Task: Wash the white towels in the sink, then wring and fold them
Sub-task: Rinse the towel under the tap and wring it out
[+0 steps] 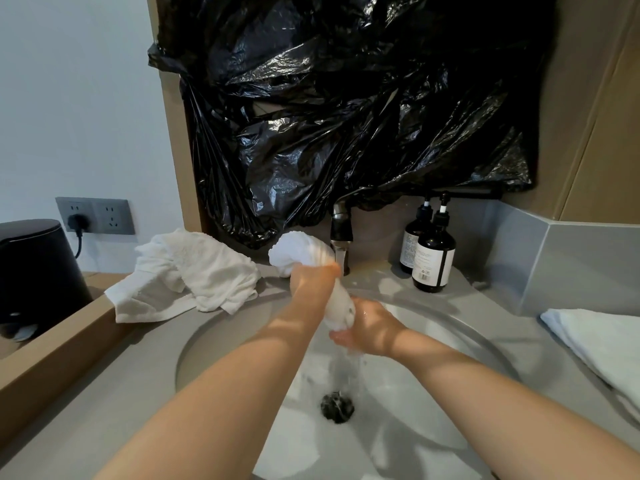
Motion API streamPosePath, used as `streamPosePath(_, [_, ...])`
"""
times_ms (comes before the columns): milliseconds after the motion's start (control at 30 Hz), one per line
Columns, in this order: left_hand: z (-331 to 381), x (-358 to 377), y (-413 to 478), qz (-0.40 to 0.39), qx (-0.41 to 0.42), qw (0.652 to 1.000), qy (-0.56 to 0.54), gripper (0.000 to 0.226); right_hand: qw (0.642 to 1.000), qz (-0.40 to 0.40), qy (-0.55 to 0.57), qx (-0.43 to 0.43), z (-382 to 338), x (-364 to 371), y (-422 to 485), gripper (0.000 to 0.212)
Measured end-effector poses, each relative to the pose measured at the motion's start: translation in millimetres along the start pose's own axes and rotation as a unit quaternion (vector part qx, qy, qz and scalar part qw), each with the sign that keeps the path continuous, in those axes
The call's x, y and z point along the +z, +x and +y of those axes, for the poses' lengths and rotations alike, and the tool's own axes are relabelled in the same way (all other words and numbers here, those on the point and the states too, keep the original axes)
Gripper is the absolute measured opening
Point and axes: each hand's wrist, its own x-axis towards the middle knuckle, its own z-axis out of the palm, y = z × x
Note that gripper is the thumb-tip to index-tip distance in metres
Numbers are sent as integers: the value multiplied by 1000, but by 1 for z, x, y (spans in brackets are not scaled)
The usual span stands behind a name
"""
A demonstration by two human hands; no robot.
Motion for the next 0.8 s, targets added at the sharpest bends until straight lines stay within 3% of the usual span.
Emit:
streamPosePath(67, [-5, -3, -2, -36, 4, 998, 60, 28, 995, -80, -65, 12, -1, -8, -12, 44])
streamPosePath(133, [-8, -10, -8, -59, 24, 986, 156, 26, 959, -193, -204, 40, -6, -12, -22, 55])
streamPosePath(200, [-8, -21, -8, -100, 43, 966, 234, 25, 919, -282, -271, 57, -9, -13, -26, 68])
streamPosePath(300, [4, -43, -14, -175, 82, 893, 408, 28, 905, -299, -299, 56, -10, -19, -26, 59])
streamPosePath(400, [10, -53, -15, -195, 131, 801, 550, 29, 917, -227, -323, 63, -2, -37, -19, 25])
streamPosePath(467, [11, -55, -12, -185, 178, 778, 573, 20, 930, -125, -338, 77, 10, -50, -13, 12])
streamPosePath(533, [15, -57, -10, -201, 207, 778, 558, 14, 954, 3, -286, 87, 23, -58, -10, 17])
streamPosePath(633, [22, -59, -10, -264, 201, 759, 560, 12, 980, 166, -97, 60, 31, -60, -9, 22])
streamPosePath(733, [23, -56, -15, -304, 209, 692, 621, 13, 978, 207, 32, 6, 30, -55, -6, 20])
streamPosePath(800, [21, -55, -15, -294, 248, 685, 619, 17, 973, 215, 81, -23, 25, -52, -4, 20])
